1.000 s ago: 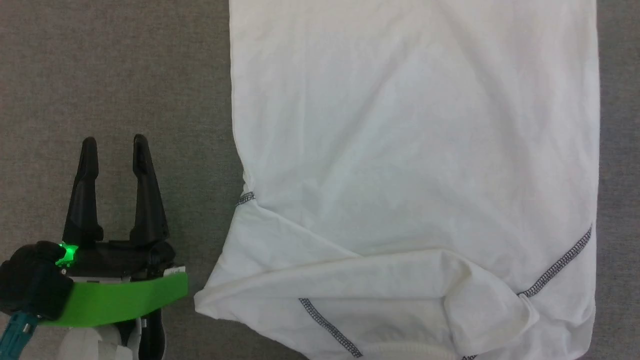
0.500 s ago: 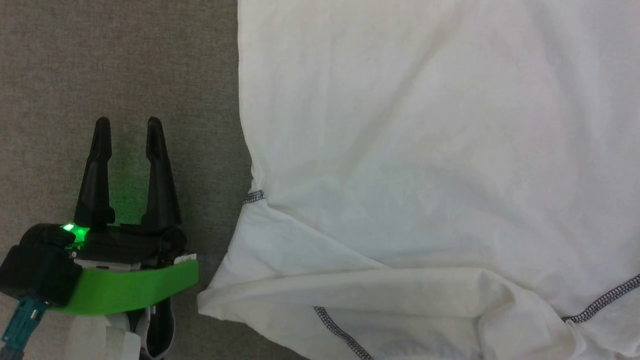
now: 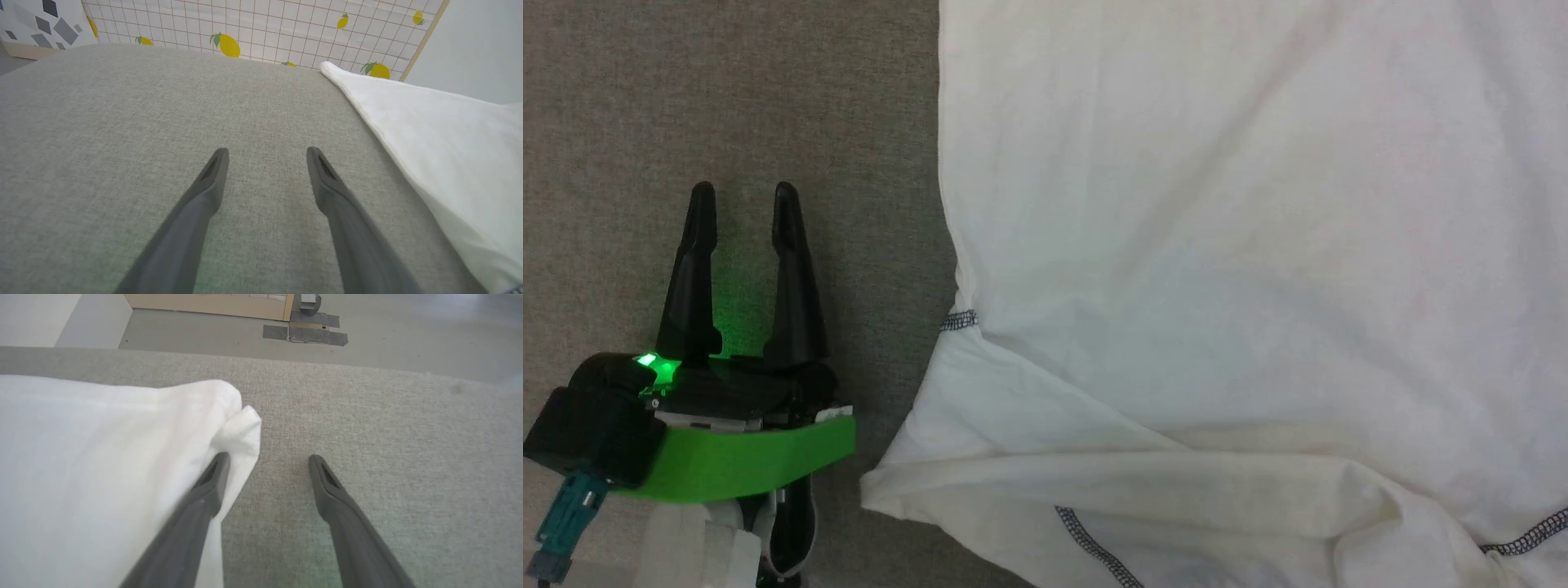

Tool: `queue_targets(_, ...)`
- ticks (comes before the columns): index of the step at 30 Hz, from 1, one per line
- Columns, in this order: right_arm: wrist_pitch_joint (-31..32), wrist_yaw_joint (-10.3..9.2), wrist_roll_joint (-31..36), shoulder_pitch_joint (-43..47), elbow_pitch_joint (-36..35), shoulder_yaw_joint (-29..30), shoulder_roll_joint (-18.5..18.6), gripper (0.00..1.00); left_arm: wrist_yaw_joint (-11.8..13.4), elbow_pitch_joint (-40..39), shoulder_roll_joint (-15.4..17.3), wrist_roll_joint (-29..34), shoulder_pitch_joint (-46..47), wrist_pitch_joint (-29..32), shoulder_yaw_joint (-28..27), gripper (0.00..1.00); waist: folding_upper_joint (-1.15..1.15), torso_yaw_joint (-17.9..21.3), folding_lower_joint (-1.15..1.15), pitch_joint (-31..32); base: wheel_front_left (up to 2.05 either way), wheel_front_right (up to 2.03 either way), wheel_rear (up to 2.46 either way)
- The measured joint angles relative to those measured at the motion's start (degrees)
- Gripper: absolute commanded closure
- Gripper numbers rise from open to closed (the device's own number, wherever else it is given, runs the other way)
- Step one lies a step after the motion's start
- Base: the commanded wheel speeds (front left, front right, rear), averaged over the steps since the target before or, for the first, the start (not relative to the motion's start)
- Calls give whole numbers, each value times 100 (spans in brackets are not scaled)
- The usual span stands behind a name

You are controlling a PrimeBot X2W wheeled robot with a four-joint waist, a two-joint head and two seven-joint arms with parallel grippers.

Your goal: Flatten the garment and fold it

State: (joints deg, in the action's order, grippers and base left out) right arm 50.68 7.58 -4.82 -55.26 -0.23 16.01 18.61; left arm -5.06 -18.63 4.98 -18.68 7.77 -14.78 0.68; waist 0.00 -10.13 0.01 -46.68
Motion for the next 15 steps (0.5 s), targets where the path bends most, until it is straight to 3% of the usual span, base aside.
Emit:
queue_targets(1,1,-1,-24,0,0,-23,21,0,-3,15,-8,1,12,0,3,0,0,-21,0,-13,0,0,0)
queue_targets(2,7,-1,-31,1,1,-41,36,13,-18,29,-14,4,19,0,4,0,0,-38,0,-22,0,0,0)
queue_targets(4,36,-1,-31,-1,3,-52,44,65,-43,62,-36,4,32,0,8,0,0,-78,0,-42,0,0,0)
queue_targets(5,49,0,-31,-5,0,-58,46,87,-46,83,-52,5,38,0,12,0,0,-98,0,-49,0,0,0)
queue_targets(6,52,0,-30,-10,2,-62,48,100,-49,99,-64,5,46,0,14,0,0,-113,0,-52,0,0,0)
queue_targets(15,-174,1,144,-7,166,152,1,100,-97,241,-114,44,57,0,10,0,0,-117,0,88,0,0,0)
